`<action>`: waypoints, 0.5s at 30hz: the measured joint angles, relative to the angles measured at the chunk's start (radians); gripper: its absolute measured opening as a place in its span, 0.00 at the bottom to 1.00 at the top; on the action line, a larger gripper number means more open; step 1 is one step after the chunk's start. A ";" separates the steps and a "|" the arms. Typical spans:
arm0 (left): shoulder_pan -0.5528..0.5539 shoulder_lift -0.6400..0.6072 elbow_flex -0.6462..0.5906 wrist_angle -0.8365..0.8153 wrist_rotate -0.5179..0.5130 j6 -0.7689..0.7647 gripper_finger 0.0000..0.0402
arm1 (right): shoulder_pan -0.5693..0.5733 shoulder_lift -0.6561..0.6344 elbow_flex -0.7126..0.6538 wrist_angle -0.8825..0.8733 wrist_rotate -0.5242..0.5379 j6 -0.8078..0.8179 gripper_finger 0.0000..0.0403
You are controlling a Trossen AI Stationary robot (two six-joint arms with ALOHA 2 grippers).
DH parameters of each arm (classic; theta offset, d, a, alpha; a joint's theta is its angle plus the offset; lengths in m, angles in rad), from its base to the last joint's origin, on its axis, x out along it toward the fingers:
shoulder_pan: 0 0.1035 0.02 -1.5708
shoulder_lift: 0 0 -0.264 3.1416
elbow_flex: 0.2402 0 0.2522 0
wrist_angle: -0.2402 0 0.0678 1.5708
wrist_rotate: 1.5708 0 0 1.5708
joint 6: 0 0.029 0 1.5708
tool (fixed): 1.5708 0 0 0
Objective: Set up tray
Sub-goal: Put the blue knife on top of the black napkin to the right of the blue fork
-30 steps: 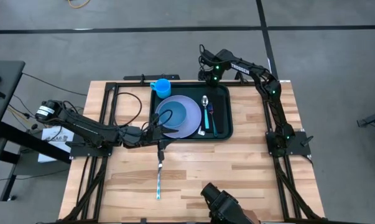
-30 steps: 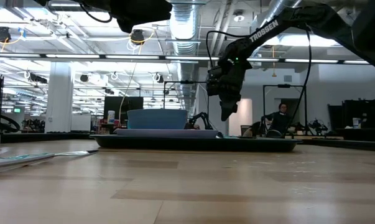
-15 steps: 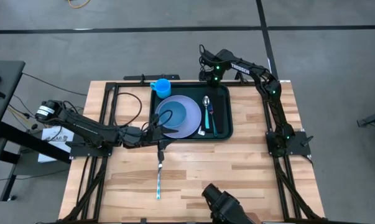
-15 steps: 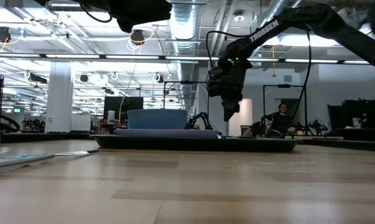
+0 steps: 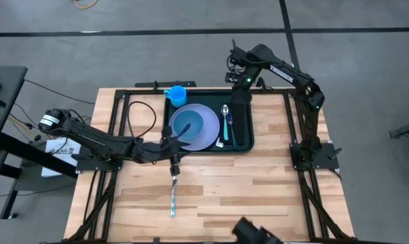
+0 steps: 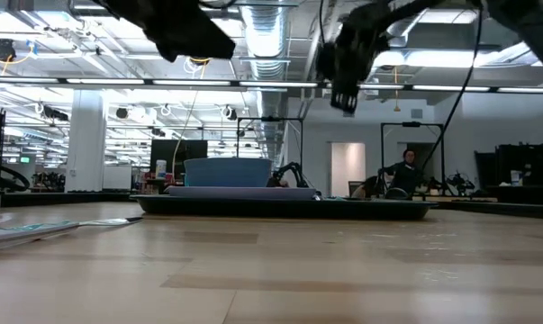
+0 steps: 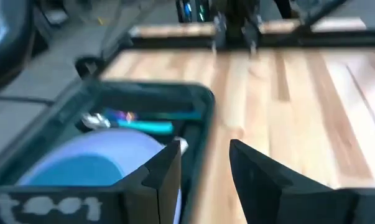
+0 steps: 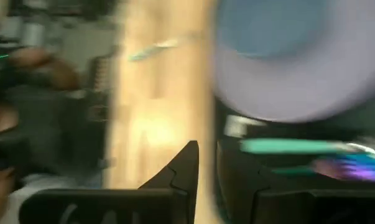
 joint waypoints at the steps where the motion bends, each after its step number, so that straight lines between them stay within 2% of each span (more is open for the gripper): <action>1: -0.003 0.000 0.005 -0.032 0.013 -0.019 0.32 | 0.015 -0.023 -0.012 -0.007 -0.044 -0.018 0.13; 3: -0.018 0.000 0.010 -0.076 0.033 -0.054 0.32 | 0.055 -0.089 -0.080 0.002 -0.112 -0.027 0.13; 6: -0.046 0.000 0.010 -0.102 0.039 -0.096 0.32 | 0.126 -0.198 -0.213 0.004 -0.106 -0.042 0.13; 10: -0.079 0.001 0.012 -0.120 0.027 -0.168 0.32 | 0.206 -0.367 -0.463 0.074 -0.115 -0.036 0.13; 12: -0.094 0.001 0.019 -0.163 -0.011 -0.235 0.32 | 0.239 -0.471 -0.611 0.169 -0.133 -0.004 0.12; 15: -0.123 0.011 0.079 -0.304 -0.068 -0.369 0.32 | 0.283 -0.635 -0.853 0.413 -0.204 0.101 0.10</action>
